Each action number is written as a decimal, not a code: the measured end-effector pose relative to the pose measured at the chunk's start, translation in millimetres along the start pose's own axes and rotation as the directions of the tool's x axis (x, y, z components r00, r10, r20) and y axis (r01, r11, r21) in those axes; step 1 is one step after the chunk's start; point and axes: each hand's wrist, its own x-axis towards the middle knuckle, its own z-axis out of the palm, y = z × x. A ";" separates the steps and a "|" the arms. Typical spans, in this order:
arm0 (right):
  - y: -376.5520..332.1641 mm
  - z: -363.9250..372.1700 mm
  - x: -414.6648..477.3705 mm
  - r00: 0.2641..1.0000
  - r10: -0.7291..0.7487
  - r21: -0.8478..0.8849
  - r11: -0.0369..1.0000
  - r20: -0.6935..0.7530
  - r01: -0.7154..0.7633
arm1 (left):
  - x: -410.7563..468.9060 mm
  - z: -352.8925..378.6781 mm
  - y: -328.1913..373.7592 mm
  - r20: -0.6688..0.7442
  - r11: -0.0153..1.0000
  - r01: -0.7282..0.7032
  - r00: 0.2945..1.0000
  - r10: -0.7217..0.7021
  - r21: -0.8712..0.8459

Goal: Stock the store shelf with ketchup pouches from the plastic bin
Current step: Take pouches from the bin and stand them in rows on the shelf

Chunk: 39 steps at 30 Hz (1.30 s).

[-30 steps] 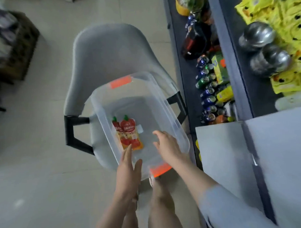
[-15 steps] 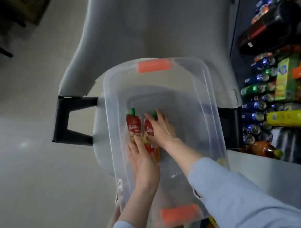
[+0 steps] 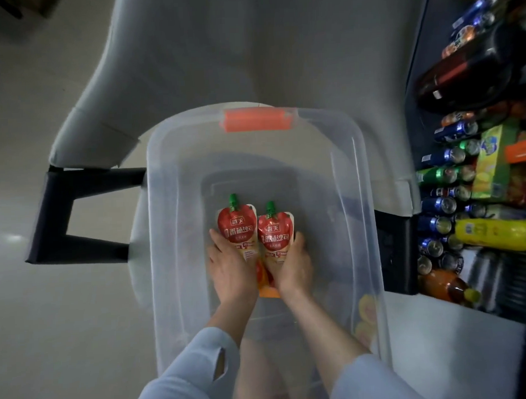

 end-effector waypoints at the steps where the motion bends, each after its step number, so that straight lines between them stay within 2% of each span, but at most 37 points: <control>1: -0.5 -1.5 2.2 0.999 0.001 0.010 1.000 0.033 -0.001 | 0.4 -0.4 3.1 0.006 1.000 0.018 1.000 -0.018 -0.025; 7: 2.7 -14.6 -2.6 0.994 -0.032 0.116 0.993 0.102 0.021 | -5.1 -13.5 0.4 0.085 0.996 0.027 0.996 -0.021 -0.079; 11: 7.9 -28.0 -30.0 0.991 -0.102 0.279 0.957 0.092 0.072 | -22.6 -37.2 -3.5 0.195 0.975 0.002 0.980 0.043 -0.223; 17: 1.7 -86.0 -107.5 0.988 -0.151 0.486 0.865 0.014 0.125 | -74.7 -95.7 -1.0 0.275 0.877 -0.027 0.944 0.180 -0.480; 23: -3.7 -149.9 -214.0 0.987 -0.114 0.608 0.777 -0.116 0.162 | -148.9 -167.5 8.7 0.317 0.815 -0.113 0.884 0.344 -0.569; 31: 30.2 -199.6 -348.7 0.926 0.053 0.712 0.656 -0.374 0.250 | -253.9 -227.7 14.1 0.427 0.771 -0.285 0.699 0.573 -0.570; 35: 55.6 -215.5 -410.0 0.862 0.146 0.729 0.612 -0.486 0.307 | -299.8 -237.4 23.2 0.475 0.732 -0.372 0.577 0.664 -0.571; 39: 81.3 -227.7 -462.8 0.763 0.238 0.718 0.579 -0.601 0.385 | -348.2 -235.5 36.1 0.538 0.690 -0.452 0.432 0.724 -0.566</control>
